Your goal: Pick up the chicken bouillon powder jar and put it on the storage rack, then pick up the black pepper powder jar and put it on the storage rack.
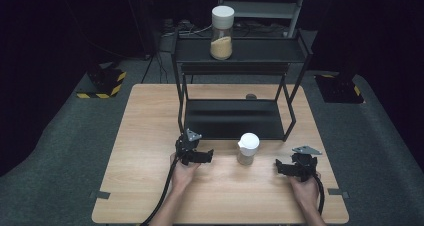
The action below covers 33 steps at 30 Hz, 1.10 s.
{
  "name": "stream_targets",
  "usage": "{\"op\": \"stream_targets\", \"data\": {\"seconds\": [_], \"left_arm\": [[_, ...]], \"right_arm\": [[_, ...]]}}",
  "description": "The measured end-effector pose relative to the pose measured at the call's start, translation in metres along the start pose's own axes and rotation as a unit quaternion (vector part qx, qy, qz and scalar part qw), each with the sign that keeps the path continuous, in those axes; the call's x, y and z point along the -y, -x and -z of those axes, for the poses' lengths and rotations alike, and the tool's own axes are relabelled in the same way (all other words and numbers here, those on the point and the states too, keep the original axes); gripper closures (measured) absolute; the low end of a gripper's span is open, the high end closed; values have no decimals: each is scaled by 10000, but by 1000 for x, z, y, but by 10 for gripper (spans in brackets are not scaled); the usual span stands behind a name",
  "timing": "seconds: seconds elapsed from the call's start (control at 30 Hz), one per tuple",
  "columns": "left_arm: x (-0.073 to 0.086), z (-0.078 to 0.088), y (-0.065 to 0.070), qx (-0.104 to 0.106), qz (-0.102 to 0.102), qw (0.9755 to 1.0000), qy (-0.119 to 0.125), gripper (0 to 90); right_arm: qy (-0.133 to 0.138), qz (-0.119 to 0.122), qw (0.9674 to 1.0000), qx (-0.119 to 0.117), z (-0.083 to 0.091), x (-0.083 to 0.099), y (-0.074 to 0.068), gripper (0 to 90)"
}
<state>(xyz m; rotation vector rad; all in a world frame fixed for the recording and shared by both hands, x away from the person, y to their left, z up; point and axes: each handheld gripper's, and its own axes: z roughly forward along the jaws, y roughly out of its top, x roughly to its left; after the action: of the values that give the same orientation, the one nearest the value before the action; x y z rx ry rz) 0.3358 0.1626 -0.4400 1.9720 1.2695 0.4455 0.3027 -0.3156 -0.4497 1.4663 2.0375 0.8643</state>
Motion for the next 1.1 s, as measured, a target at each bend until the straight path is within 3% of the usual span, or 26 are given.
{"op": "stream_targets", "data": {"seconds": [0.2,0.43,0.63,0.93,1.03,1.1], "left_arm": [[6,-8,2,-87,110,9999,-80,62],[14,-9,12,-282,-56,9996,25,68],[12,-11,22,-433,-253,9987,-72,62],[12,-11,22,-416,-248,9988,-72,60],[12,-11,22,-415,-257,9988,-73,59],[12,-11,22,-420,-258,9988,-73,59]], "right_arm": [[1,0,10000,1,0,0,0,26],[1,0,10000,1,0,0,0,26],[0,-1,10000,1,0,0,0,27],[-18,13,10000,5,0,-1,0,32],[29,67,9999,-110,3,0,0,40],[126,200,9990,-378,7,2,3,35]]}}
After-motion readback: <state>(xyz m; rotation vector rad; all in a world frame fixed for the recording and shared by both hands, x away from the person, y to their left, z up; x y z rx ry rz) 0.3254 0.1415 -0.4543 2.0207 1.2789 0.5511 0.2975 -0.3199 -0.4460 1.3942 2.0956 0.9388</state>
